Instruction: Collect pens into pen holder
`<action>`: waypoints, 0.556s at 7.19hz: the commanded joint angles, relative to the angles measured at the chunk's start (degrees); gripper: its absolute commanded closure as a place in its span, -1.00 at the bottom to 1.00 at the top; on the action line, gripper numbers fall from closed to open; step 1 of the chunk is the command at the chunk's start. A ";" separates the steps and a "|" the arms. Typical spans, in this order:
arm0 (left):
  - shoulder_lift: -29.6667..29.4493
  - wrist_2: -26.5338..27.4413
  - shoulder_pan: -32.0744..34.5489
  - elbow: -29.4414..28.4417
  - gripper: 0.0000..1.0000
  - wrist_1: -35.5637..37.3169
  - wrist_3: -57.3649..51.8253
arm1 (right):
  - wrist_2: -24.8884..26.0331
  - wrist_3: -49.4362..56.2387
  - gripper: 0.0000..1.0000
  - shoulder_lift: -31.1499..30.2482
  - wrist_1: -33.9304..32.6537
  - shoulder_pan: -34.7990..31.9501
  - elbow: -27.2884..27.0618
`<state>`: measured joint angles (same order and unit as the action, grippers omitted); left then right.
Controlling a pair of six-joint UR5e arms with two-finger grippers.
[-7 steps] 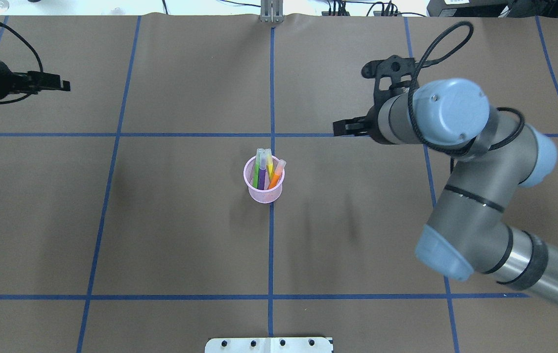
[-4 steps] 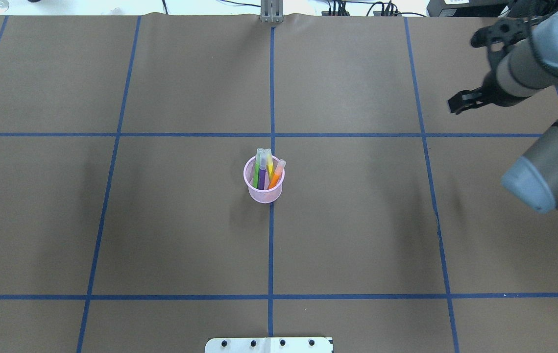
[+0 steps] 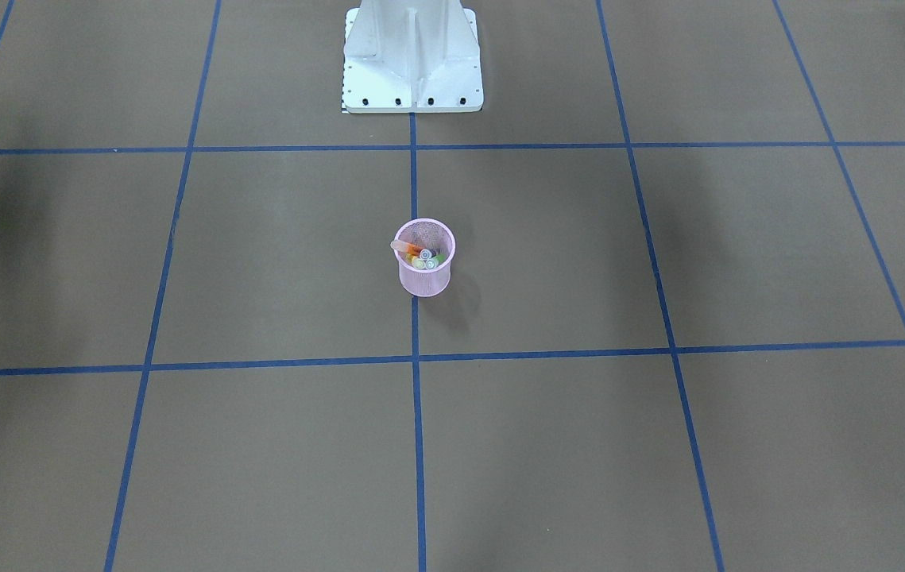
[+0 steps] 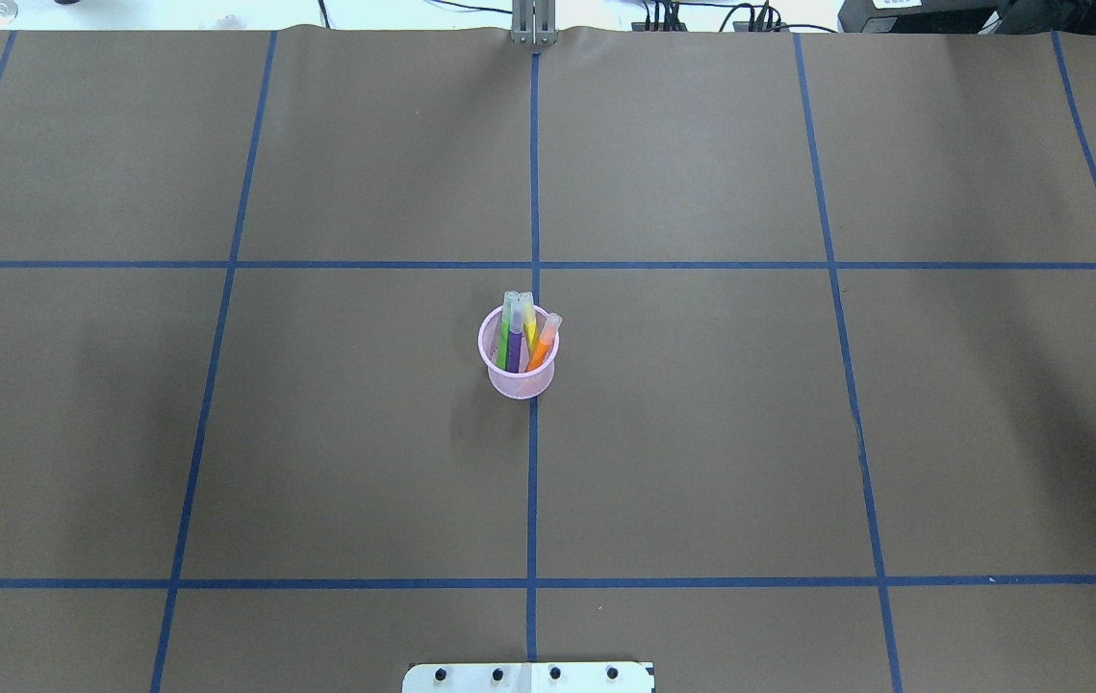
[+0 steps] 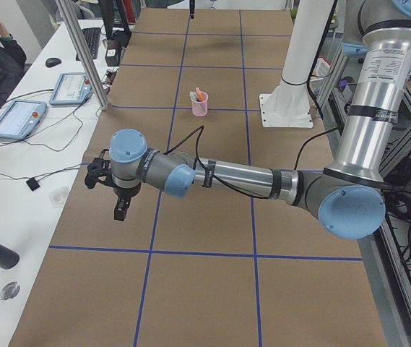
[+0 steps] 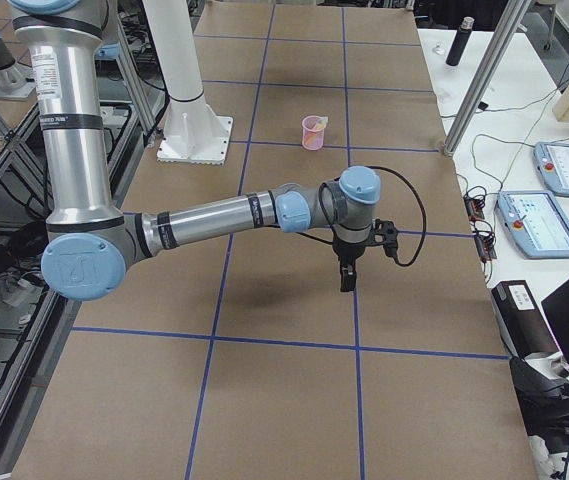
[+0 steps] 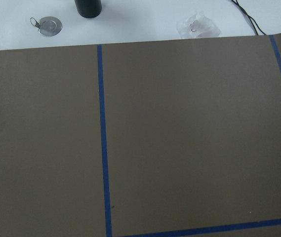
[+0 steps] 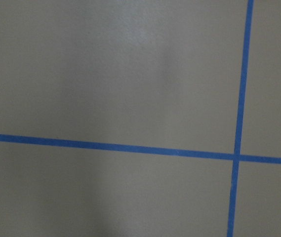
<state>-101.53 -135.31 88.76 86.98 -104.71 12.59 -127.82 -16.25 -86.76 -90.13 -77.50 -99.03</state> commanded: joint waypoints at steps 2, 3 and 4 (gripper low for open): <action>0.28 5.53 -2.53 0.55 -1.00 13.33 -13.66 | -0.59 4.79 -1.00 -6.91 4.52 -3.69 0.33; 1.93 17.86 -2.02 1.86 -1.00 14.44 -15.99 | -0.94 8.04 -1.00 -8.76 4.44 -5.45 0.50; 5.69 16.93 -2.01 4.22 -1.00 14.71 -16.63 | -2.51 10.42 -1.00 -10.35 4.18 -7.38 0.77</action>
<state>-99.28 -122.38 86.72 88.92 -91.62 -1.63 -128.93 -9.28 -94.77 -85.97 -82.48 -98.53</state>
